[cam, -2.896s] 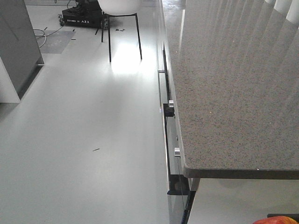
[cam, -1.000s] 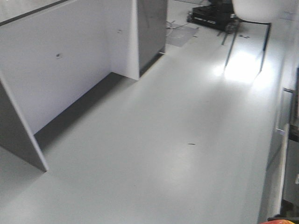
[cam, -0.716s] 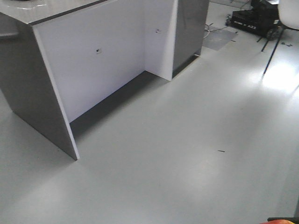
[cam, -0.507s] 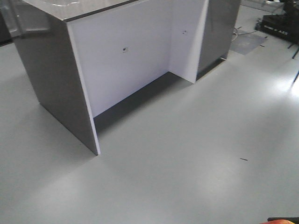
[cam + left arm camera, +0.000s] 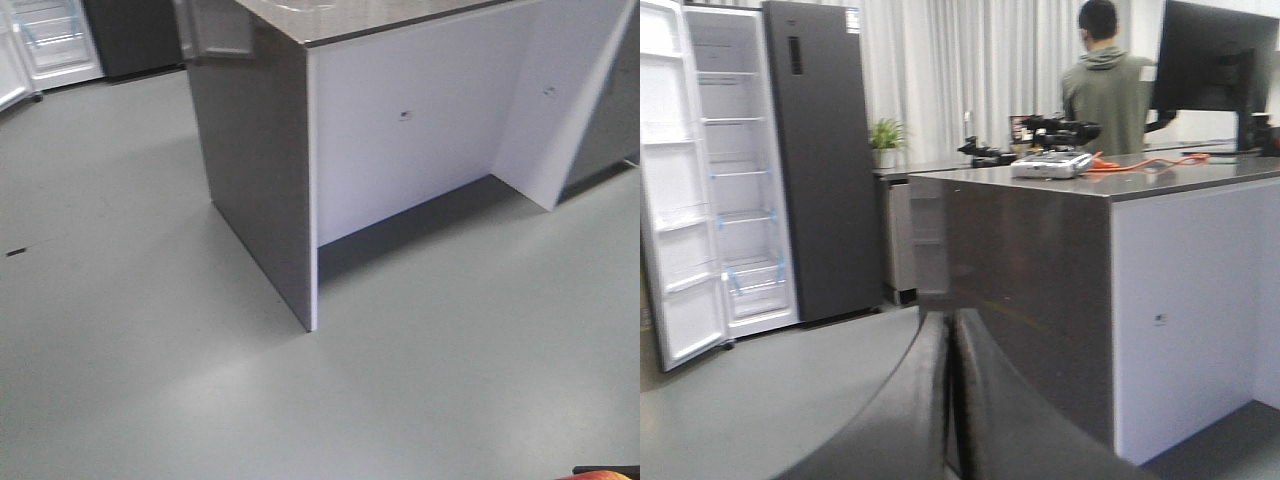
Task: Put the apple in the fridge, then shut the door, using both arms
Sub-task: 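Drive the base away from the counter holding the apple in the right gripper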
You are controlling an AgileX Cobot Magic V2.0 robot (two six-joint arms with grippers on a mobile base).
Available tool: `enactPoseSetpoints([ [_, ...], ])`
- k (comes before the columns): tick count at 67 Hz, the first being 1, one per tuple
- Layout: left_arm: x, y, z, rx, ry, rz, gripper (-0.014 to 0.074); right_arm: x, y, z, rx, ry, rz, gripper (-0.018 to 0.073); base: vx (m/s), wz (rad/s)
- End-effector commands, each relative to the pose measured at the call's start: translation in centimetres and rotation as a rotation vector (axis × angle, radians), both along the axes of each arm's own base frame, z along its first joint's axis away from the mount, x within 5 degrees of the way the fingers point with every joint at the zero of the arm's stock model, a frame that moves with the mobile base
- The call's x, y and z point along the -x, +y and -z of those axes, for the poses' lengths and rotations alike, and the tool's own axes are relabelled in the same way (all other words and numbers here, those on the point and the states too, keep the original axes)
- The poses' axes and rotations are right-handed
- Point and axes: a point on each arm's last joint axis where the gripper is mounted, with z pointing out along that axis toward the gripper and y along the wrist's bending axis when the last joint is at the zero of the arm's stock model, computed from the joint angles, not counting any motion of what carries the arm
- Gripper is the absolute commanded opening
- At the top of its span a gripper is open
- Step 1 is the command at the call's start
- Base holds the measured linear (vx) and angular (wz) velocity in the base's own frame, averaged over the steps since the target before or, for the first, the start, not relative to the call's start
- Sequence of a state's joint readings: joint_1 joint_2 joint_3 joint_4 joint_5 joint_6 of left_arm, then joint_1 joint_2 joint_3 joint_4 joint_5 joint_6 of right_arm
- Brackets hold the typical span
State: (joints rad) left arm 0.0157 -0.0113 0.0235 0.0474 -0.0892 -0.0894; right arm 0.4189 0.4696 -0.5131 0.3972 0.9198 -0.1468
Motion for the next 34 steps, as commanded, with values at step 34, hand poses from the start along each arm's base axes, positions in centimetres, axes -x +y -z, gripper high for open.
enactPoseSetpoints([
  [34,0.20,-0.02,-0.38,0.008,-0.078,0.003,-0.0006,-0.35,0.19,-1.33,-0.054,-0.065,0.014,0.0393,0.11,0.42],
])
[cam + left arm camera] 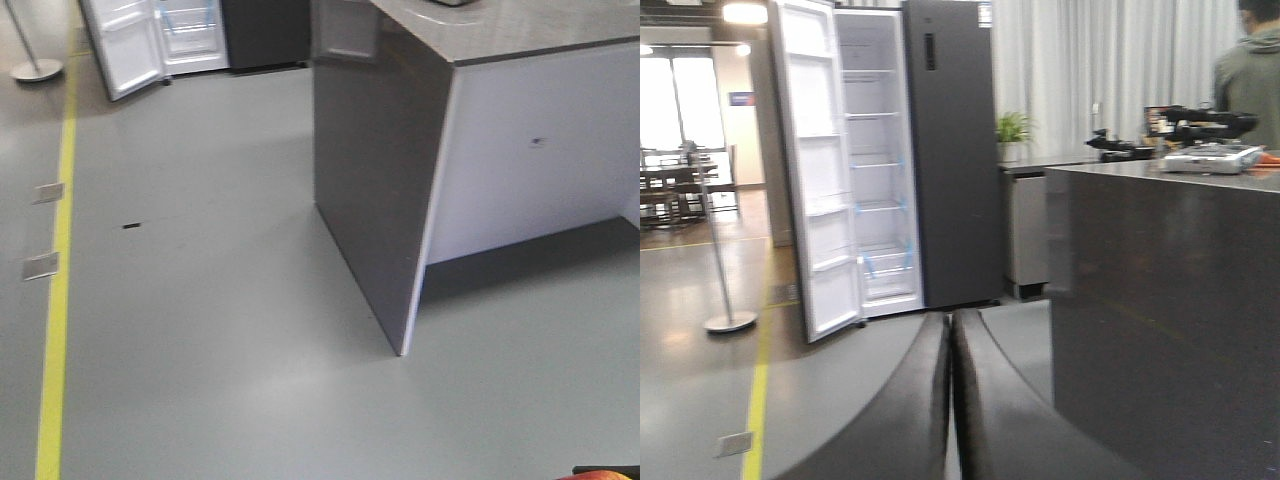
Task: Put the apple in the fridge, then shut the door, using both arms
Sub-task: 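Drive the base away from the counter holding the apple in the right gripper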
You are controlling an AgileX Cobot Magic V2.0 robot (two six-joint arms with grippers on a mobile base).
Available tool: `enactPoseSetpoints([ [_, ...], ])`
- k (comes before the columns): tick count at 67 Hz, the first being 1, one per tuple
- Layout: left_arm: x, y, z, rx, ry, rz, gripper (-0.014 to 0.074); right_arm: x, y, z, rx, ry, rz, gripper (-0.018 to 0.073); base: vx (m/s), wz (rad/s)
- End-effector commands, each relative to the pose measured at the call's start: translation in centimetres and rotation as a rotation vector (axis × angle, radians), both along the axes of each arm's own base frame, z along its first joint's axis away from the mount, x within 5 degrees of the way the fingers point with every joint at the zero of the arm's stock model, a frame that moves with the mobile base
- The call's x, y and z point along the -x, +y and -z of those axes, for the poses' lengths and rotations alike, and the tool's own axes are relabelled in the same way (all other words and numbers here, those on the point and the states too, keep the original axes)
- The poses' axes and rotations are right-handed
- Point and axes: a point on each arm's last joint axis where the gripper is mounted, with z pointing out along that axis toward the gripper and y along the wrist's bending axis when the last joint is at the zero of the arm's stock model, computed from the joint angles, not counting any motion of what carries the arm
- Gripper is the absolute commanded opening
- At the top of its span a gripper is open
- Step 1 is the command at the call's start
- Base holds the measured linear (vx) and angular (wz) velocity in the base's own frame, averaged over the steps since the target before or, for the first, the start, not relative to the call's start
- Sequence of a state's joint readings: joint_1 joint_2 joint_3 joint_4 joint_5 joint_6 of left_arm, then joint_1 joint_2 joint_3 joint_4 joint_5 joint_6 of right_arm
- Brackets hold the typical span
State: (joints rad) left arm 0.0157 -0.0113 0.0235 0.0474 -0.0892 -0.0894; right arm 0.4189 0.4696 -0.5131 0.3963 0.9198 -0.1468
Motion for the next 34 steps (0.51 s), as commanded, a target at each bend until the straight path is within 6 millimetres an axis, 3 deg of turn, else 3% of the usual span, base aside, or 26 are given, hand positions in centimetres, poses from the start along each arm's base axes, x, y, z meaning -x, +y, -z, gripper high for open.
enactPoseSetpoints([
  [1,0.20,-0.02,-0.38,0.008,-0.078,0.003,-0.0006,-0.34,0.20,-1.34,-0.054,-0.065,0.014,0.0393,0.12,0.44],
  [34,0.20,-0.02,-0.38,0.008,-0.078,0.003,-0.0006,-0.34,0.20,-1.34,-0.054,-0.065,0.014,0.0393,0.13,0.47],
])
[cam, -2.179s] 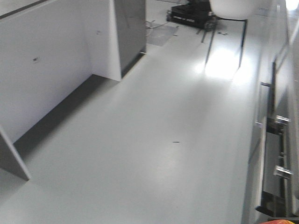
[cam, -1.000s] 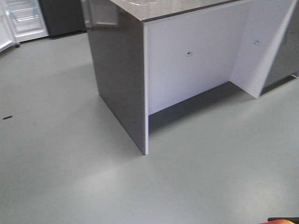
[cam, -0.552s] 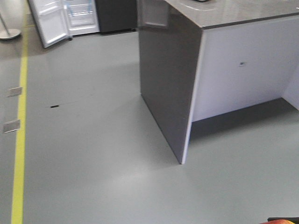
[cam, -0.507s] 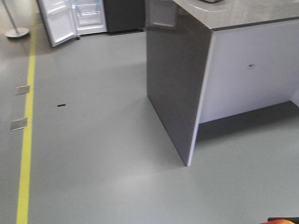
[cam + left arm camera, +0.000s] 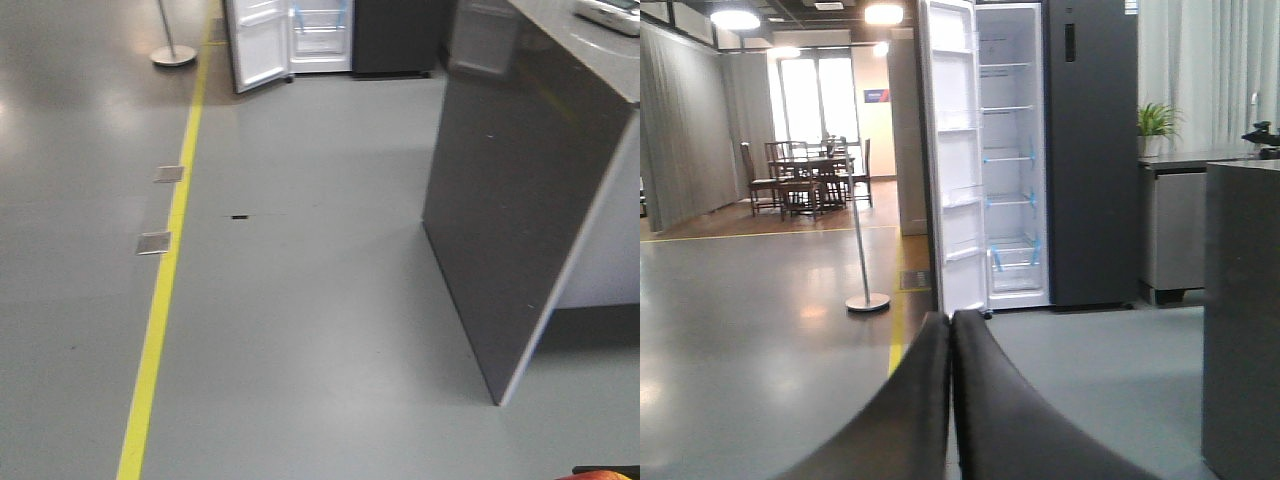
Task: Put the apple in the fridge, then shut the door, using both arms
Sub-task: 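Drive the base away from the counter holding the apple in the right gripper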
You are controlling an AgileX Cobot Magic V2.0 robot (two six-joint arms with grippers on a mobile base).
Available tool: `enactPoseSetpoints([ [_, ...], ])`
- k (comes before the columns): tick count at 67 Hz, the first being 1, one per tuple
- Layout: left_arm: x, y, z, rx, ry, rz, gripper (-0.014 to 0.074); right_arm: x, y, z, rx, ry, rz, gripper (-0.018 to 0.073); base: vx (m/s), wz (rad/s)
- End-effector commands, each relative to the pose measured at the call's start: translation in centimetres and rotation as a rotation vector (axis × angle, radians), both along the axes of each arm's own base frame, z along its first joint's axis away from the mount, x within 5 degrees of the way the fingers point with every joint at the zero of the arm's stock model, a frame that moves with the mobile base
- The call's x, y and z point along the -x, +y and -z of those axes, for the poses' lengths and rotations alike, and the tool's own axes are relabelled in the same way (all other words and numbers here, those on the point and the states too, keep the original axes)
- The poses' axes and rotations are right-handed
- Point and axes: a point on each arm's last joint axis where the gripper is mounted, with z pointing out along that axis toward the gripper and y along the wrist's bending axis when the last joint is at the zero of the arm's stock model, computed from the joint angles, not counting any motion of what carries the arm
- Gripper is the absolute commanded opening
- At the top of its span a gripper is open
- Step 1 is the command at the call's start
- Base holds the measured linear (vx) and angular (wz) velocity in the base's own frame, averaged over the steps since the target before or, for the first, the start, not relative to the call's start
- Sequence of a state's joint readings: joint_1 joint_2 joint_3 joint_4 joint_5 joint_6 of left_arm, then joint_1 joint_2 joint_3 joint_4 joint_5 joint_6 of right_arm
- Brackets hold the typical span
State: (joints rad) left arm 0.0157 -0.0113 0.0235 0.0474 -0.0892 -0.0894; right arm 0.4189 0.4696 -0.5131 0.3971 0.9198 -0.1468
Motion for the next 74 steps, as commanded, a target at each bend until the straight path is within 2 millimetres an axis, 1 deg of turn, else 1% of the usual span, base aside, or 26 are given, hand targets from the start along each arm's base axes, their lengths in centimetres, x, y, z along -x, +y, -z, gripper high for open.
enactPoseSetpoints([
  [1,0.20,-0.02,-0.38,0.008,-0.078,0.003,-0.0006,-0.35,0.19,-1.33,-0.054,-0.065,0.014,0.0393,0.13,0.44],
  [31,0.20,-0.02,-0.38,0.008,-0.078,0.003,-0.0006,-0.34,0.19,-1.33,-0.053,-0.064,0.014,0.0393,0.15,0.28],
  [74,0.20,-0.02,-0.38,0.008,-0.078,0.003,-0.0006,-0.34,0.19,-1.33,-0.053,-0.064,0.014,0.0393,0.20,0.00],
])
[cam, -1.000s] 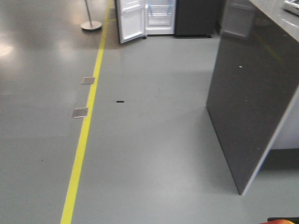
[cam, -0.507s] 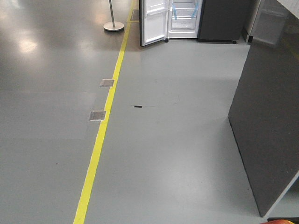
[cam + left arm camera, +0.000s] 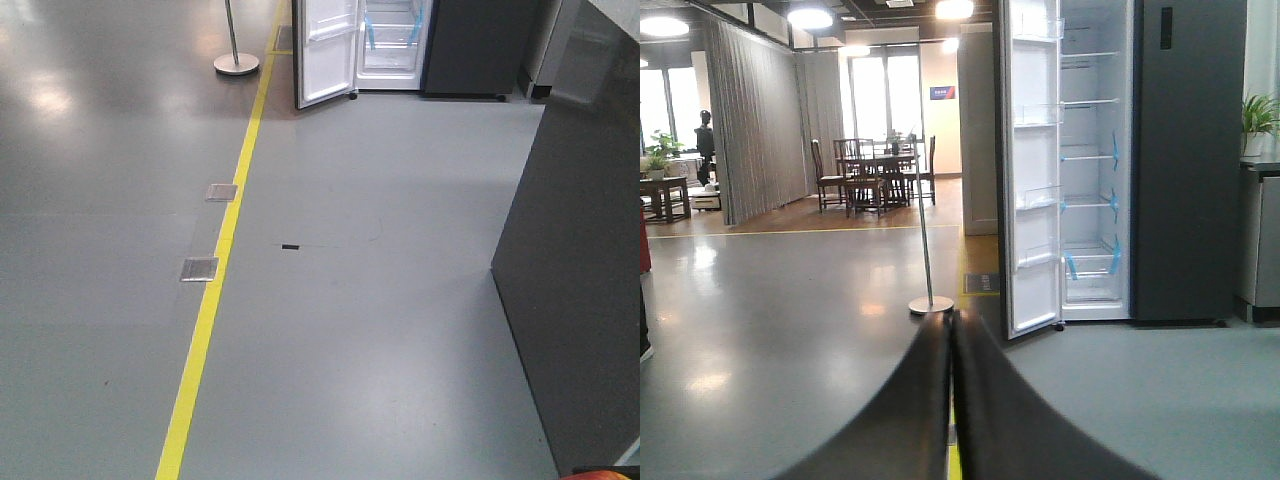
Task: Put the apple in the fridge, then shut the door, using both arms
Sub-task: 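Drive the base away from the counter holding the apple in the right gripper, then drive the base toward the open white refrigerator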
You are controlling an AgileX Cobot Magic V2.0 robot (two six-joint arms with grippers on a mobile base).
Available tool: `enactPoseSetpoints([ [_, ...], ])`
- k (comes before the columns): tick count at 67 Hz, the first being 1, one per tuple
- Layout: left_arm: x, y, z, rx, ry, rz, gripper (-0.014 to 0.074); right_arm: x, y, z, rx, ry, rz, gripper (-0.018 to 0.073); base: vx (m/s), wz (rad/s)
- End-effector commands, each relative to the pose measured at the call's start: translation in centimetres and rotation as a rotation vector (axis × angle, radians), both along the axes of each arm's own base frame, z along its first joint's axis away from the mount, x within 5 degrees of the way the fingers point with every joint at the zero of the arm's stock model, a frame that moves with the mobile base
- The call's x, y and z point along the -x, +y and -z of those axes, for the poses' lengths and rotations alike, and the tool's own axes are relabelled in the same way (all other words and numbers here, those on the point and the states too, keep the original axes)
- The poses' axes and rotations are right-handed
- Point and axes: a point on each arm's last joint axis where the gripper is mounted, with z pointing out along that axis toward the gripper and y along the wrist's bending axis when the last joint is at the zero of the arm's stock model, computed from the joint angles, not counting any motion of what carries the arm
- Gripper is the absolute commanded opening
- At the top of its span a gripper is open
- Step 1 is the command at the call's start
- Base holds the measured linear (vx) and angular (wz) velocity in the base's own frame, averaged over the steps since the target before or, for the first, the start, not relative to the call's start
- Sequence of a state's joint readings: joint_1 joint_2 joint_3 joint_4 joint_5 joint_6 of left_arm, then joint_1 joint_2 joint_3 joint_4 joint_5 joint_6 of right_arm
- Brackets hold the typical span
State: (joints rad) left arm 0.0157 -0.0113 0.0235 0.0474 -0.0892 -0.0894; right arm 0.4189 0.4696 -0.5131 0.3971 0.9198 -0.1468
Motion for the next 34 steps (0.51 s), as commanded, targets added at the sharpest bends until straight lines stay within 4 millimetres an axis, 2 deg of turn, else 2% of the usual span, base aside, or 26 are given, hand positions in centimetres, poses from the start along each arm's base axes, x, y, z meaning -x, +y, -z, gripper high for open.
enactPoseSetpoints([
  [1,0.20,-0.02,-0.38,0.008,-0.078,0.003,-0.0006,-0.34,0.19,-1.33,-0.053,-0.064,0.014,0.0393,0.22,-0.05],
  [34,0.20,-0.02,-0.38,0.008,-0.078,0.003,-0.0006,-0.34,0.19,-1.33,-0.053,-0.065,0.014,0.0393,0.25,-0.02],
])
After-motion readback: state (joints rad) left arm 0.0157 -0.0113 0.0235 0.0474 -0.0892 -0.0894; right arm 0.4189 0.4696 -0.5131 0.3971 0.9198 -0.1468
